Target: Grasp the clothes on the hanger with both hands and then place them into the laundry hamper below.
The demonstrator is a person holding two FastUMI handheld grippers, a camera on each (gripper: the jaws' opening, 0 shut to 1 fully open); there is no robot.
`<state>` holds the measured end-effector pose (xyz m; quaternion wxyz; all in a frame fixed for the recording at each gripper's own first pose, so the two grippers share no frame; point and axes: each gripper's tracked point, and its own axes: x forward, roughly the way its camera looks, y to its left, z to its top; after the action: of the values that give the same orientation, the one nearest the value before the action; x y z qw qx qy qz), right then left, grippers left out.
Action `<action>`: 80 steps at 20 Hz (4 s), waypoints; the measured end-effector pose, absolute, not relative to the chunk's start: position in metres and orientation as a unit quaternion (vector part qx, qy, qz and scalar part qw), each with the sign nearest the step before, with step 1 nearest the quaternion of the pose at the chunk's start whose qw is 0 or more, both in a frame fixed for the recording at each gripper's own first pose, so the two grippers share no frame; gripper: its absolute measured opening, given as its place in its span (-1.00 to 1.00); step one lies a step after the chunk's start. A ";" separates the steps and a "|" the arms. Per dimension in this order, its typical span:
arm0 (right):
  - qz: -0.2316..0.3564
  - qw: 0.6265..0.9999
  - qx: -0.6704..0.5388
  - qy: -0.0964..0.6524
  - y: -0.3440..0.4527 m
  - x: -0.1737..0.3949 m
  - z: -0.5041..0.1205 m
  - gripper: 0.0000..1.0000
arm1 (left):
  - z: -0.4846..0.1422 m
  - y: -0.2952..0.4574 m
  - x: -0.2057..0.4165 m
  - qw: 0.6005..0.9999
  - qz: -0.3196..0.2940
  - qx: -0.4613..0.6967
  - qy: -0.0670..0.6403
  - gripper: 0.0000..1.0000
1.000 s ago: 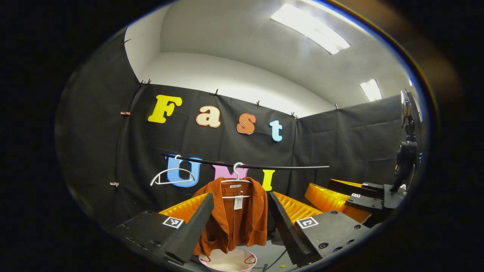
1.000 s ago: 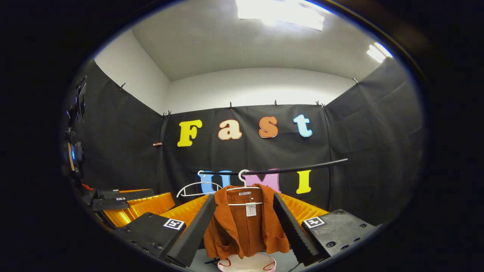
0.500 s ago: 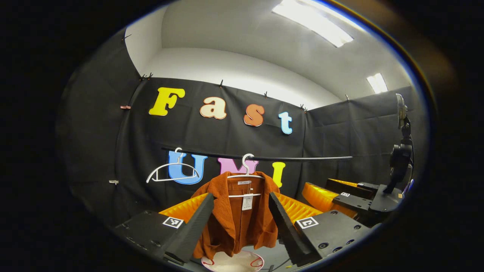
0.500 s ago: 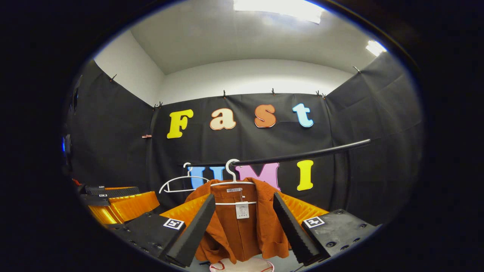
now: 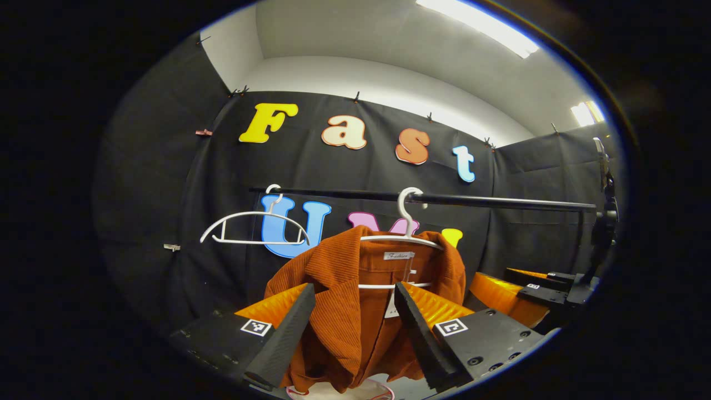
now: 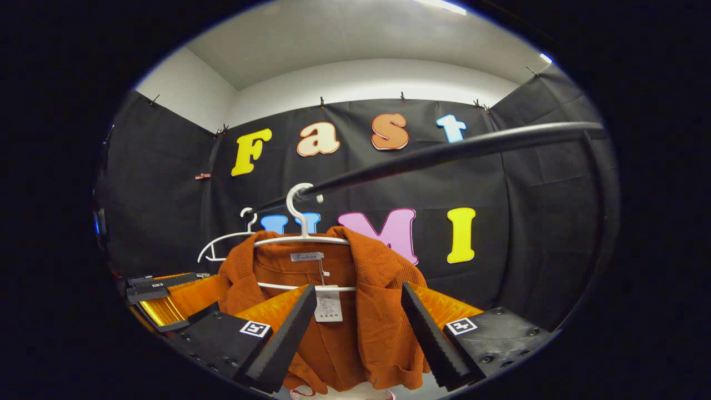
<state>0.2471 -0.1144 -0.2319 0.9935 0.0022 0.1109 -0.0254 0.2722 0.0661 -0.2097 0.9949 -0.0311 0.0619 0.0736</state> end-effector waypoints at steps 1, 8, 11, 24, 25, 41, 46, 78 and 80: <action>-0.022 0.992 0.003 0.120 -0.118 0.252 -0.241 0.96 | -0.220 0.074 0.278 0.994 0.083 -0.034 0.068 0.83; 0.017 0.985 0.007 0.169 -0.118 0.265 -0.292 0.94 | -0.297 0.094 0.295 0.986 0.094 -0.051 0.132 0.77; 0.017 0.981 0.004 0.193 -0.123 0.264 -0.315 0.94 | -0.307 0.089 0.306 0.984 0.089 -0.073 0.135 0.77; 0.017 0.977 0.050 0.205 -0.130 0.315 -0.364 0.96 | -0.319 0.080 0.358 0.983 0.097 -0.084 0.132 0.70; 0.016 0.978 0.048 0.203 -0.133 0.323 -0.367 0.96 | -0.318 0.086 0.359 0.983 0.104 -0.083 0.128 0.50; -0.042 0.986 0.106 0.121 -0.243 0.359 -0.310 -0.72 | -0.248 0.179 0.340 0.973 0.211 0.046 0.085 -0.86; -0.046 0.994 0.080 0.059 -0.263 0.392 -0.262 -0.68 | -0.204 0.197 0.353 0.971 0.210 0.106 0.043 -0.86; -0.017 0.953 0.156 0.257 -0.234 0.327 -0.439 -0.72 | -0.407 0.150 0.320 0.957 0.130 -0.030 0.259 -0.86; 0.008 0.946 0.159 0.281 -0.205 0.313 -0.453 -0.72 | -0.415 0.126 0.318 0.955 0.111 -0.031 0.272 -0.85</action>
<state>0.3133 -0.2050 -0.4528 0.9463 0.1594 0.2813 0.0078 0.3180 0.1263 -0.4148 0.9555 -0.0314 0.2717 0.1106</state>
